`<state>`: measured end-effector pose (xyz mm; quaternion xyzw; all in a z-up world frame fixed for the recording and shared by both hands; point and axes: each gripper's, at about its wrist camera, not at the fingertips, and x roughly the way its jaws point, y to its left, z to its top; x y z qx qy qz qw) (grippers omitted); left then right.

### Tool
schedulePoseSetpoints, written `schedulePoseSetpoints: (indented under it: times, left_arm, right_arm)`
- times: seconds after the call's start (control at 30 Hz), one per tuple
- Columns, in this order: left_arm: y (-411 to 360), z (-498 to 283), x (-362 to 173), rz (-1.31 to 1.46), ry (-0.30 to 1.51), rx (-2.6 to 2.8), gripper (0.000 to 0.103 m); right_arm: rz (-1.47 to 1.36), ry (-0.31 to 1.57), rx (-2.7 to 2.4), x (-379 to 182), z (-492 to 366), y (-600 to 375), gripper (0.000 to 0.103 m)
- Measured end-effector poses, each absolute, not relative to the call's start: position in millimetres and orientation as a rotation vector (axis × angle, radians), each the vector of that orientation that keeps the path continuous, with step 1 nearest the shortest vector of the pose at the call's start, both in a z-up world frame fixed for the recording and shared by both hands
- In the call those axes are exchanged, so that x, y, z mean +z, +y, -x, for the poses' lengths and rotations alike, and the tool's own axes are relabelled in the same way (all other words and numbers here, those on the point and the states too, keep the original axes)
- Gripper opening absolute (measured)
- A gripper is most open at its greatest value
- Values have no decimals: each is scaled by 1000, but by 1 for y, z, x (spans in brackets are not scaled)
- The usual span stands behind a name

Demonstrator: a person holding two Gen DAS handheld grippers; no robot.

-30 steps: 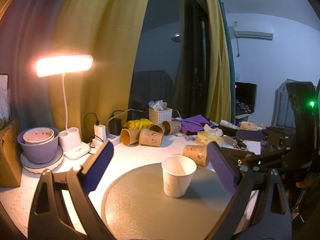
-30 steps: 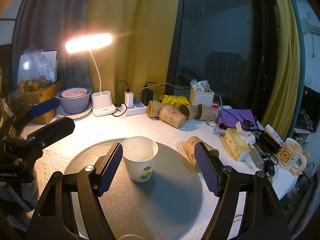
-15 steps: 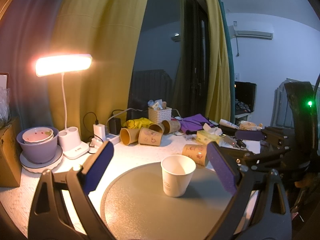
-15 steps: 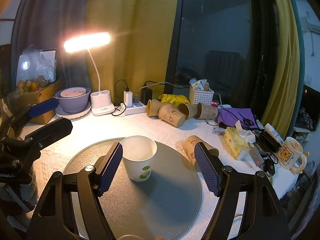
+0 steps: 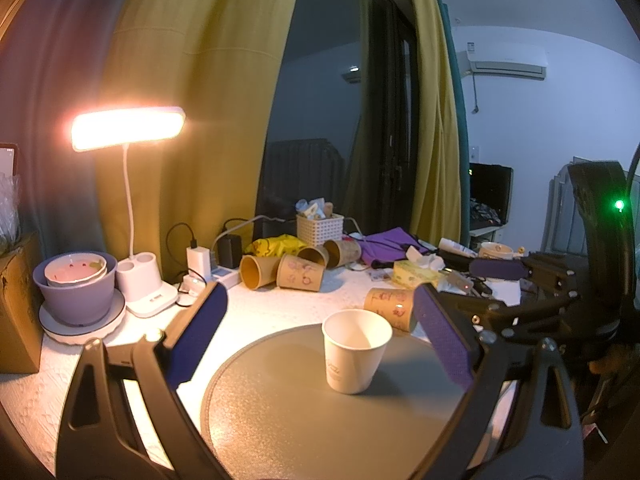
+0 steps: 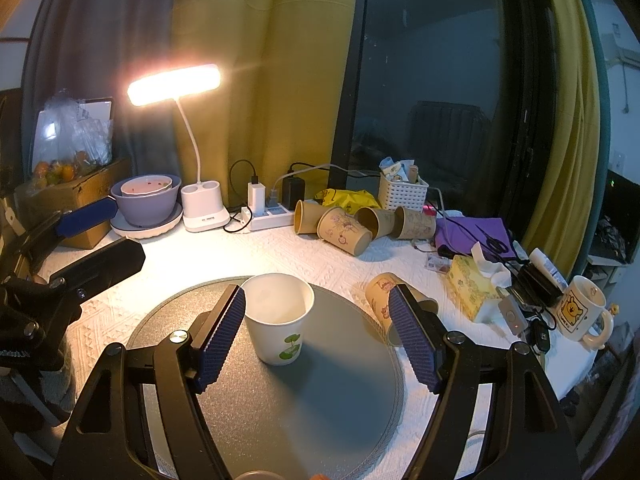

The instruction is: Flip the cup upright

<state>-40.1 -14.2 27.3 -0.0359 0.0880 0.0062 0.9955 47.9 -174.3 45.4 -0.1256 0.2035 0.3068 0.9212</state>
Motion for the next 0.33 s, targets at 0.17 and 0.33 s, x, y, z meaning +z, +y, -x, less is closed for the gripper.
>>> schedulePoseSetpoints:
  times: [0.17,0.33]
  left_arm:
    - [-15,41,27,73,176,12,95]
    - [-17,46,27,76,145,33,95]
  right_arm:
    - [258,419,630,45,-48,-174,77]
    - [258,418,629,45,-49,-174,77]
